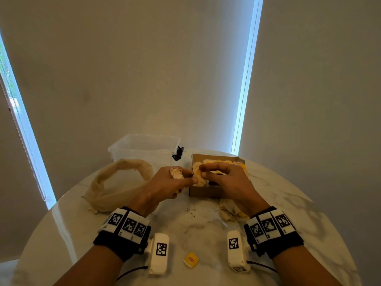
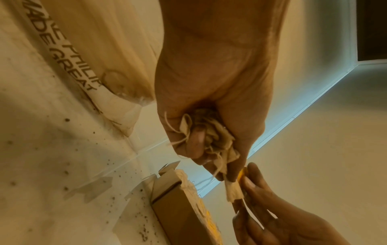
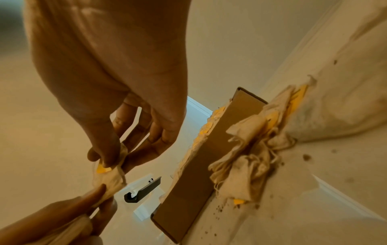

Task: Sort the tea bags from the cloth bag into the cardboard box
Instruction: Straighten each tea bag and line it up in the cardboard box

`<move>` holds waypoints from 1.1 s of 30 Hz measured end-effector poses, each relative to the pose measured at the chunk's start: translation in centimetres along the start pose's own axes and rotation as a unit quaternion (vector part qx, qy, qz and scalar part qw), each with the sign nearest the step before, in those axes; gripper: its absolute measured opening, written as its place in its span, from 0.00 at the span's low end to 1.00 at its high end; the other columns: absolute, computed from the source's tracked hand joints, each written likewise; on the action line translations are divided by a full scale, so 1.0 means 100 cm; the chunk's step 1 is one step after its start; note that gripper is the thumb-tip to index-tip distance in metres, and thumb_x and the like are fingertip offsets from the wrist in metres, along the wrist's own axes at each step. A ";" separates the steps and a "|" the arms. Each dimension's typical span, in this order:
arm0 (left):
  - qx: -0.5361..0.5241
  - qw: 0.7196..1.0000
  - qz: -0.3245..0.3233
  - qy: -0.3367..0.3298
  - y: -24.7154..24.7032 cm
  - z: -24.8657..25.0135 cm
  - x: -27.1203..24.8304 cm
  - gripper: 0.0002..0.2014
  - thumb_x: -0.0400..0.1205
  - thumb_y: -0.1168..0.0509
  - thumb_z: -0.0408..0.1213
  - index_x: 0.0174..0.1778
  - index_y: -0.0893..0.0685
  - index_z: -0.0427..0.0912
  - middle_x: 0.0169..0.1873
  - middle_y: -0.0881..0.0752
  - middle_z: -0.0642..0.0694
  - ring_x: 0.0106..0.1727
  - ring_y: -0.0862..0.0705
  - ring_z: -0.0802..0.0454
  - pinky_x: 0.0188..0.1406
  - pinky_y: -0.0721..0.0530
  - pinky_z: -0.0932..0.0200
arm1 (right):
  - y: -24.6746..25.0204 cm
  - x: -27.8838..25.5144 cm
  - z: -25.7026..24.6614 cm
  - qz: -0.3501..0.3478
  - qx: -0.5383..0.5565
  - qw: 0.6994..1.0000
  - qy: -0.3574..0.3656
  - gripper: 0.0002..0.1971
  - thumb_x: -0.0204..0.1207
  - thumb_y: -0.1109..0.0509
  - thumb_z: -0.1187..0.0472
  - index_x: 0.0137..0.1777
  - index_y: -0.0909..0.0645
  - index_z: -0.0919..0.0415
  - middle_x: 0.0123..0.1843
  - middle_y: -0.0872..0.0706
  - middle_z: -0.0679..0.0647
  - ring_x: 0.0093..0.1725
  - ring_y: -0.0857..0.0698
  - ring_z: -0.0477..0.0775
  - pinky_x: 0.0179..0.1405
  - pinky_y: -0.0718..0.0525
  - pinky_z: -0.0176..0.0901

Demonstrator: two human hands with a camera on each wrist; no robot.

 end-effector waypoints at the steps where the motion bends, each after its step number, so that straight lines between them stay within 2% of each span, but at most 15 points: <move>1: 0.000 1.000 0.001 -0.001 0.000 0.001 0.000 0.11 0.79 0.19 0.45 0.57 0.08 0.52 0.35 0.10 0.51 0.35 0.16 0.55 0.28 0.19 0.64 | 0.000 0.001 0.000 -0.002 -0.005 1.000 0.000 0.11 0.81 0.19 0.61 0.59 0.04 0.47 0.55 0.06 0.35 0.62 0.10 0.41 0.59 0.07 0.40; 5: -0.005 1.000 -0.003 -0.005 -0.001 0.002 0.001 0.14 0.80 0.20 0.47 0.61 0.09 0.53 0.38 0.10 0.50 0.36 0.15 0.55 0.27 0.19 0.64 | 0.003 0.001 -0.007 -0.003 -0.029 0.999 0.012 0.11 0.81 0.19 0.61 0.60 0.04 0.46 0.58 0.05 0.39 0.63 0.09 0.45 0.61 0.07 0.46; 8: -0.019 1.000 0.010 -0.001 0.002 0.000 0.000 0.14 0.83 0.23 0.52 0.62 0.08 0.54 0.36 0.10 0.54 0.35 0.16 0.56 0.25 0.20 0.65 | 0.034 0.010 -0.024 0.026 -0.029 0.999 0.019 0.11 0.81 0.20 0.63 0.59 0.04 0.48 0.56 0.04 0.44 0.56 0.06 0.50 0.57 0.06 0.46; 10: -0.028 1.000 0.015 -0.002 0.003 0.000 0.001 0.13 0.84 0.25 0.51 0.62 0.08 0.51 0.30 0.09 0.57 0.31 0.16 0.58 0.24 0.21 0.65 | 0.061 0.023 -0.036 0.045 -0.087 0.995 0.037 0.11 0.80 0.18 0.64 0.58 0.04 0.48 0.54 0.04 0.43 0.49 0.05 0.49 0.52 0.06 0.44; 12: -0.037 0.999 0.006 0.000 0.000 0.000 0.002 0.13 0.85 0.26 0.48 0.62 0.08 0.48 0.28 0.09 0.57 0.26 0.18 0.61 0.24 0.22 0.65 | 0.079 0.037 -0.039 0.038 -0.190 0.980 0.036 0.12 0.77 0.17 0.64 0.56 0.04 0.47 0.55 0.05 0.42 0.45 0.06 0.46 0.51 0.06 0.44; 14: -0.038 0.999 0.002 0.005 -0.001 -0.001 0.001 0.13 0.85 0.26 0.48 0.62 0.08 0.47 0.29 0.09 0.57 0.27 0.18 0.60 0.23 0.22 0.65 | 0.087 0.049 -0.028 -0.002 -0.281 0.960 0.007 0.14 0.75 0.15 0.65 0.55 0.05 0.46 0.57 0.06 0.42 0.46 0.07 0.42 0.54 0.06 0.44; 16: -0.041 0.999 0.008 0.010 0.001 -0.004 0.002 0.13 0.84 0.25 0.49 0.61 0.07 0.47 0.33 0.07 0.53 0.30 0.17 0.57 0.23 0.22 0.64 | 0.092 0.055 -0.012 -0.043 -0.338 0.940 -0.024 0.15 0.73 0.13 0.65 0.53 0.05 0.45 0.59 0.06 0.44 0.51 0.09 0.42 0.61 0.09 0.47; 19: -0.053 0.998 0.013 0.010 0.003 -0.008 0.003 0.14 0.84 0.24 0.50 0.60 0.06 0.47 0.42 0.05 0.46 0.31 0.18 0.56 0.24 0.22 0.63 | 0.098 0.058 0.010 -0.072 -0.383 0.919 -0.059 0.15 0.71 0.11 0.63 0.51 0.06 0.41 0.67 0.10 0.47 0.62 0.11 0.49 0.69 0.12 0.55; 21: -0.050 0.999 0.010 0.007 0.003 -0.008 0.004 0.14 0.84 0.24 0.49 0.61 0.07 0.47 0.44 0.05 0.44 0.30 0.17 0.56 0.23 0.22 0.63 | 0.098 0.059 0.018 -0.084 -0.386 0.916 -0.069 0.15 0.71 0.11 0.62 0.50 0.06 0.40 0.68 0.11 0.46 0.63 0.13 0.50 0.68 0.11 0.57; 23: -0.049 0.999 0.009 0.007 0.002 -0.007 0.004 0.14 0.84 0.24 0.48 0.61 0.07 0.46 0.40 0.05 0.47 0.29 0.18 0.57 0.23 0.22 0.63 | 0.095 0.059 0.021 -0.096 -0.387 0.914 -0.068 0.15 0.71 0.11 0.62 0.51 0.07 0.40 0.66 0.11 0.45 0.60 0.14 0.47 0.61 0.13 0.49; 25: -0.041 0.999 0.008 0.004 0.002 -0.007 0.005 0.13 0.85 0.25 0.47 0.62 0.07 0.45 0.33 0.08 0.51 0.27 0.19 0.57 0.22 0.23 0.63 | 0.090 0.059 0.021 -0.105 -0.402 0.907 -0.063 0.15 0.72 0.12 0.61 0.52 0.07 0.42 0.64 0.12 0.44 0.60 0.16 0.45 0.52 0.19 0.39; 30: -0.033 0.999 0.006 0.002 0.001 -0.004 0.006 0.13 0.85 0.26 0.46 0.61 0.07 0.43 0.28 0.10 0.53 0.26 0.20 0.57 0.21 0.24 0.63 | 0.083 0.064 0.024 -0.115 -0.409 0.903 -0.059 0.15 0.72 0.12 0.60 0.53 0.07 0.41 0.63 0.11 0.45 0.53 0.14 0.42 0.51 0.19 0.40; 33: -0.033 0.999 0.006 0.004 0.001 -0.004 0.005 0.14 0.85 0.25 0.46 0.62 0.07 0.43 0.34 0.09 0.48 0.28 0.19 0.54 0.21 0.23 0.63 | 0.080 0.064 0.025 -0.119 -0.426 0.895 -0.059 0.16 0.71 0.11 0.60 0.55 0.07 0.42 0.60 0.11 0.44 0.50 0.15 0.40 0.44 0.21 0.34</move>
Point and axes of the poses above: each hand's wrist, its own x-axis towards the middle knuckle, its own y-axis out of the back of the hand, z = x × y, the point moved 10 cm from there along x, towards the middle knuckle
